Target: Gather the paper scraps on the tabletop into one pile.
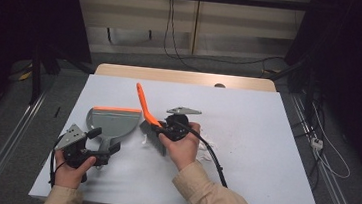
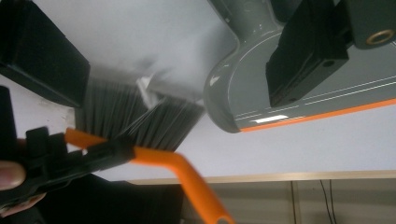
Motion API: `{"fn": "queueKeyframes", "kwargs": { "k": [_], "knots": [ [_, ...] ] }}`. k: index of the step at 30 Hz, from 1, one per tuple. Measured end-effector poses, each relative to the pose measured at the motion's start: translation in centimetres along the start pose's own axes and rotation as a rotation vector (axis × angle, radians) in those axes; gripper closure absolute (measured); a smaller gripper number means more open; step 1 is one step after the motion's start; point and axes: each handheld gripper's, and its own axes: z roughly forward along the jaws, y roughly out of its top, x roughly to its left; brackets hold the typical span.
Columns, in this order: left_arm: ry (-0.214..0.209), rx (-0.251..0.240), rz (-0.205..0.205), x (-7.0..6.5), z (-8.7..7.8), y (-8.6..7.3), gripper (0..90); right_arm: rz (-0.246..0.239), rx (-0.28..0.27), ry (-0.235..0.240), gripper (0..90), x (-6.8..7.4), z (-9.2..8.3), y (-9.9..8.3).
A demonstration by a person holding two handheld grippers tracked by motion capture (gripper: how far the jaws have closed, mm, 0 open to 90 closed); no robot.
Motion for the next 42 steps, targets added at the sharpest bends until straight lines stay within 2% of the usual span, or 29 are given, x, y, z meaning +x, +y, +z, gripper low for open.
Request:
{"fn": "queueKeyframes", "kwargs": {
  "k": [3,6,12,16,19,21,23,28,32,34,37,39,42],
  "knots": [
    [-0.001,0.0,-0.002,0.0,0.0,0.0,6.0,-0.018,0.022,-0.033,71.3,0.0,0.6,-0.4],
    [-0.001,0.002,0.0,0.0,0.0,0.0,6.0,0.011,0.038,-0.05,71.2,-1.1,0.0,-0.4],
    [0.001,0.007,0.008,-0.1,0.0,0.0,6.0,0.019,0.039,-0.144,71.3,-3.5,-2.9,-0.9],
    [0.003,0.003,0.009,-0.3,0.0,0.0,6.0,0.013,0.017,-0.17,71.3,-4.4,-4.5,-0.6],
    [0.002,0.004,0.011,-0.4,0.1,0.0,6.0,0.031,-0.022,-0.142,71.3,-4.4,-5.4,-0.1],
    [0.0,0.008,0.013,-0.4,0.1,0.0,6.0,0.01,-0.035,-0.144,71.3,-4.0,-5.5,0.3],
    [-0.001,0.009,0.013,-0.4,0.2,0.0,6.0,0.018,-0.048,-0.123,71.2,-3.8,-5.3,0.5],
    [0.002,0.009,0.014,-0.3,0.1,0.0,6.0,0.029,-0.034,-0.089,71.2,-2.8,-3.3,0.3],
    [0.001,0.013,0.012,-0.2,0.3,-0.1,6.0,0.051,-0.011,-0.063,71.2,-2.2,-1.4,-0.2],
    [0.0,0.013,0.013,-0.3,0.3,-0.1,6.0,0.066,-0.018,-0.052,71.3,-2.0,-0.9,-0.3],
    [0.004,0.01,0.01,-0.2,0.1,-0.1,6.0,0.031,0.011,-0.108,71.3,-2.4,-1.0,-0.3],
    [0.007,0.01,0.009,-0.2,0.1,-0.1,6.0,0.075,0.02,-0.1,71.3,-3.3,-1.6,-0.4],
    [0.007,0.015,0.012,-0.1,0.1,-0.2,6.0,0.075,0.03,-0.141,71.2,-4.3,-2.9,-0.5]
  ]
}}
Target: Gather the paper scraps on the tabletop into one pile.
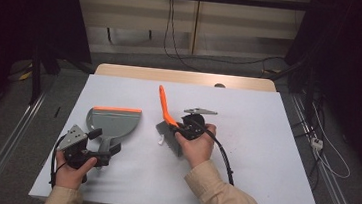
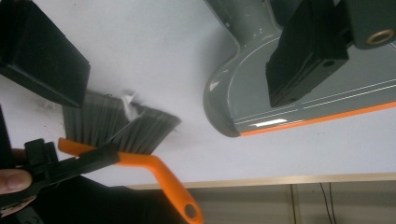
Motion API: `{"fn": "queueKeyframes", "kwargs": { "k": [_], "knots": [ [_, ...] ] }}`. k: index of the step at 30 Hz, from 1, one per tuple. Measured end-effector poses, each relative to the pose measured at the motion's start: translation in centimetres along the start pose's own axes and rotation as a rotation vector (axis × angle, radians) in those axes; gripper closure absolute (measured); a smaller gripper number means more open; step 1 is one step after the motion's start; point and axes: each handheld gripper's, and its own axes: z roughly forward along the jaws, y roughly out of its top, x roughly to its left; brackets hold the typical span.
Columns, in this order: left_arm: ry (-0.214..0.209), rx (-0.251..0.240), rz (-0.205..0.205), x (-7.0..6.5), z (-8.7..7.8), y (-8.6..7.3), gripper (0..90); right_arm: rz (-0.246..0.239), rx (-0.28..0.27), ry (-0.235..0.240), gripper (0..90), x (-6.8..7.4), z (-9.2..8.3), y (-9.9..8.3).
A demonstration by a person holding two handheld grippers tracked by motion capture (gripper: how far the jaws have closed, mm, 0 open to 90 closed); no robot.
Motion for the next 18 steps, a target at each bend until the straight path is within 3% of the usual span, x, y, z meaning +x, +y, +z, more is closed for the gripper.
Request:
{"fn": "queueKeyframes", "kwargs": {
  "k": [6,8,12,16,18],
  "knots": [
    [0.004,0.005,0.011,-0.2,0.1,0.1,6.1,-0.02,-0.004,-0.066,71.3,-1.5,-2.1,0.1],
    [0.009,0.011,0.017,-0.2,0.1,0.0,6.1,0.009,-0.015,-0.05,71.3,-1.7,-2.8,0.4],
    [0.01,0.008,0.015,-0.3,0.2,0.0,6.1,-0.007,-0.065,-0.042,71.3,-1.2,-4.0,1.3],
    [0.008,0.01,0.016,-0.3,0.2,0.0,6.1,-0.006,-0.095,-0.029,71.3,-0.8,-3.5,2.0],
    [0.007,0.011,0.018,-0.3,0.2,0.0,6.1,0.003,-0.098,-0.014,71.2,-0.4,-2.2,2.1]
  ]
}}
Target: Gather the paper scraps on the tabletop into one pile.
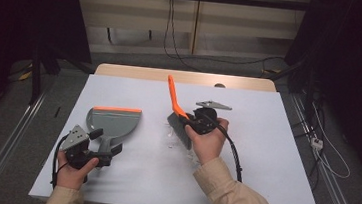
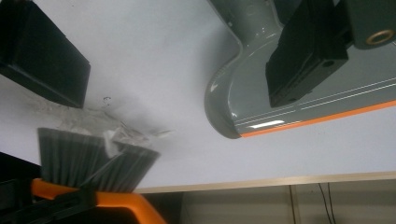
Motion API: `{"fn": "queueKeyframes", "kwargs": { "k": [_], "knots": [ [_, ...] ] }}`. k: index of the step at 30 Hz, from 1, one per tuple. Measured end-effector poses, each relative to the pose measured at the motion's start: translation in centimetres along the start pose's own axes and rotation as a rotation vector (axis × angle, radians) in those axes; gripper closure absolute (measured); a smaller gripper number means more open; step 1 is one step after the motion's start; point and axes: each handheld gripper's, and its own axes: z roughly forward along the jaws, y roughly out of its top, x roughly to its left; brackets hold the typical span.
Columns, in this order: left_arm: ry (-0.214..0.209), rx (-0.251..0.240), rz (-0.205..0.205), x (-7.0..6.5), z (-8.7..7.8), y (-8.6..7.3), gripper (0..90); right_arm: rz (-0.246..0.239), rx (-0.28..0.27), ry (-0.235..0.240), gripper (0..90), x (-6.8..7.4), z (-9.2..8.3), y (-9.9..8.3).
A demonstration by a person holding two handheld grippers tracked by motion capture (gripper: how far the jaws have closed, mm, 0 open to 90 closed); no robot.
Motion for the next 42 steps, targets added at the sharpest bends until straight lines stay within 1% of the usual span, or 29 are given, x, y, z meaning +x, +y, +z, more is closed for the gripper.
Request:
{"fn": "queueKeyframes", "kwargs": {
  "k": [2,4,5,6,8,9,11,12,14,15,16,17,19,23,25,27,28,30,32,33,34,37,39,40,42],
  "knots": [
    [-0.003,-0.002,0.001,0.0,0.0,0.0,6.1,0.009,0.003,0.013,71.2,0.3,1.1,-0.2],
    [-0.005,0.003,0.005,0.1,0.1,0.0,6.1,0.029,0.012,0.037,71.2,0.7,2.4,-0.3],
    [-0.006,0.0,-0.001,0.0,0.1,0.0,6.1,0.035,0.008,0.033,71.2,0.9,2.8,-0.4],
    [-0.006,0.003,0.002,0.1,0.1,-0.1,6.1,0.031,0.009,0.03,71.2,1.1,3.2,-0.5],
    [-0.007,-0.002,-0.007,0.1,0.1,-0.1,6.1,0.023,0.019,0.029,71.2,1.4,3.9,-0.6],
    [-0.008,-0.004,-0.007,0.1,0.1,-0.1,6.1,0.024,0.024,0.025,71.2,1.3,4.1,-0.8],
    [-0.006,-0.004,-0.006,0.2,0.0,0.0,6.1,0.002,0.036,0.006,71.2,1.2,4.1,-0.9],
    [-0.006,-0.004,-0.006,0.2,0.0,0.0,6.1,-0.003,0.046,-0.004,71.2,0.9,3.9,-0.9],
    [-0.005,-0.005,-0.005,0.1,-0.1,0.0,6.1,0.031,0.066,-0.001,71.2,0.1,3.3,-1.0],
    [-0.004,-0.008,-0.008,0.1,-0.1,0.0,6.1,0.034,0.069,-0.012,71.3,-0.3,2.8,-1.1],
    [-0.005,-0.008,-0.008,0.1,-0.1,0.0,6.1,0.028,0.072,-0.022,71.2,-0.5,2.4,-1.1],
    [-0.004,-0.005,-0.007,0.1,-0.1,0.0,6.1,0.028,0.07,-0.025,71.3,-0.8,2.0,-1.2],
    [-0.008,-0.002,-0.006,0.0,0.0,0.0,6.1,0.043,0.063,-0.034,71.3,-1.4,1.1,-1.2],
    [-0.008,-0.005,-0.002,-0.3,0.1,0.2,6.2,0.031,0.052,-0.046,71.3,-1.9,-0.4,-1.1],
    [-0.01,-0.003,0.005,-0.4,0.2,0.2,6.2,0.022,0.034,-0.037,71.3,-1.9,-1.1,-0.7],
    [-0.011,-0.002,0.002,-0.4,0.3,0.2,6.2,0.017,0.002,-0.005,71.2,-1.9,-1.8,-0.2],
    [-0.01,-0.001,0.001,-0.4,0.3,0.2,6.2,0.026,-0.013,0.012,71.2,-1.9,-2.1,0.1],
    [-0.011,-0.001,0.001,-0.4,0.3,0.2,6.2,0.01,-0.038,0.032,71.3,-1.8,-2.7,0.8],
    [-0.01,-0.005,-0.001,-0.3,0.2,0.2,6.2,-0.023,-0.054,0.038,71.3,-2.1,-3.0,1.5],
    [-0.009,-0.007,0.0,-0.3,0.2,0.2,6.2,-0.039,-0.061,0.049,71.3,-2.3,-3.0,1.8],
    [-0.008,-0.006,0.001,-0.3,0.1,0.2,6.2,-0.058,-0.067,0.053,71.3,-2.7,-3.0,2.1],
    [-0.006,-0.008,-0.004,-0.2,0.1,0.2,6.2,-0.121,-0.061,0.04,71.3,-4.1,-2.7,2.8],
    [-0.008,-0.006,0.0,-0.2,0.1,0.2,6.2,-0.142,-0.057,0.035,71.2,-5.2,-2.2,3.0],
    [-0.008,-0.009,-0.004,-0.2,0.1,0.2,6.2,-0.154,-0.057,0.03,71.3,-5.7,-1.9,3.0],
    [-0.007,-0.005,-0.004,-0.1,0.1,0.1,6.2,-0.166,-0.063,0.033,71.3,-6.9,-1.2,3.0]
  ]
}}
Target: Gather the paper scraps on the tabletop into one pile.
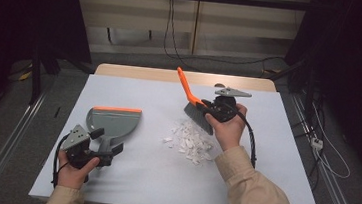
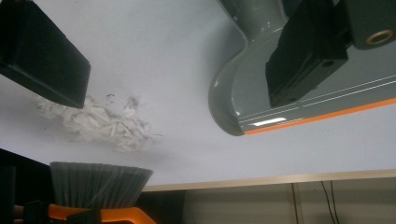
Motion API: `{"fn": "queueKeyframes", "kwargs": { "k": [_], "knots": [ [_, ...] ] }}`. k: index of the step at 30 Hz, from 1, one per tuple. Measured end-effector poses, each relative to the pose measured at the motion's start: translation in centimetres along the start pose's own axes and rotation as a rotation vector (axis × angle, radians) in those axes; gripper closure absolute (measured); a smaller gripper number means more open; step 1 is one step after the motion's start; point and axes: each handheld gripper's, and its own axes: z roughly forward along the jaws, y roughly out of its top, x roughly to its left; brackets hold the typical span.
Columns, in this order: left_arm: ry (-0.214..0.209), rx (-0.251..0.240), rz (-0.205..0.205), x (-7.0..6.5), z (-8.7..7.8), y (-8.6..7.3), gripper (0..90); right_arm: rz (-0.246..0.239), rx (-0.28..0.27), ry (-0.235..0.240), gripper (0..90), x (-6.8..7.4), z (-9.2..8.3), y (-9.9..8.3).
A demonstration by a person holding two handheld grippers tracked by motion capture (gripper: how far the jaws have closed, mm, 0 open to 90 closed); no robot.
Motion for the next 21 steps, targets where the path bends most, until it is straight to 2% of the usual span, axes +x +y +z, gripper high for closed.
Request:
{"fn": "queueKeyframes", "kwargs": {
  "k": [5,7,10,13,14,18,19,21],
  "knots": [
    [0.001,0.005,-0.006,0.1,0.1,-0.1,6.2,-0.04,0.012,-0.005,71.3,-2.2,1.7,-0.6],
    [0.002,0.003,-0.01,0.1,0.1,-0.1,6.2,-0.062,0.001,0.012,71.3,-2.6,2.2,-0.7],
    [0.005,0.005,-0.01,0.2,0.1,-0.2,6.2,-0.093,0.001,0.02,71.2,-3.0,2.9,-0.9],
    [0.005,0.007,-0.012,0.2,0.1,-0.2,6.2,-0.133,0.034,0.022,71.2,-2.9,3.4,-1.5],
    [0.004,0.007,-0.011,0.2,0.1,-0.2,6.2,-0.143,0.029,0.031,71.2,-2.8,3.4,-1.7],
    [0.003,0.003,-0.015,0.2,0.0,-0.2,6.2,-0.141,0.066,0.001,71.0,-2.5,3.1,-1.6],
    [0.003,0.003,-0.014,0.2,0.0,-0.2,6.2,-0.113,0.088,0.005,70.8,-2.5,2.9,-1.5],
    [0.004,0.007,-0.012,0.2,0.0,-0.2,6.2,-0.098,0.124,-0.001,70.1,-2.5,2.8,-1.5]
  ]
}}
